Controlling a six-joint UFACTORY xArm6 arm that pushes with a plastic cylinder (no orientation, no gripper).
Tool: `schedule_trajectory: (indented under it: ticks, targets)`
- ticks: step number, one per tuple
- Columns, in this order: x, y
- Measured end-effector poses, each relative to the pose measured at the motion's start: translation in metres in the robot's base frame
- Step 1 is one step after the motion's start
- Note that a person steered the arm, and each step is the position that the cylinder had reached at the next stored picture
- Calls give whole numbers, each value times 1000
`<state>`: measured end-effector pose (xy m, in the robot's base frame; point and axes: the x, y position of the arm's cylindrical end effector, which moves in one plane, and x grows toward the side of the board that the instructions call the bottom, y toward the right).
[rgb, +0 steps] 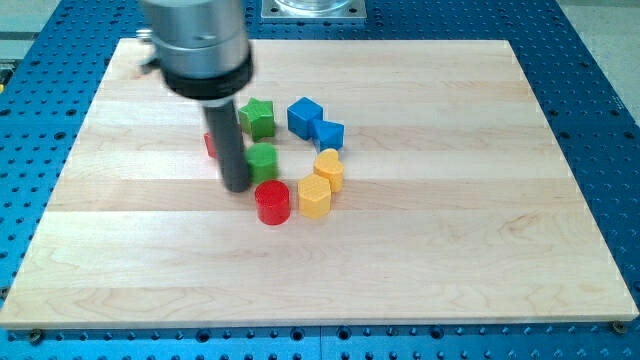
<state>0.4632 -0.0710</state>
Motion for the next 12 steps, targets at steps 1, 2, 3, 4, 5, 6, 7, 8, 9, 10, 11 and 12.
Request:
schedule_trajectory:
  ticks: [1,2,3,4,5,6,7,8,9,10,11,12]
  targets:
    - [0,49]
    - [0,54]
    - [0,50]
    - [-22,65]
    - [-68,70]
    - [-92,69]
    - [-95,67]
    - [-94,62]
    - [-71,61]
    - [-57,31]
    - [-47,-7]
    - [-47,-54]
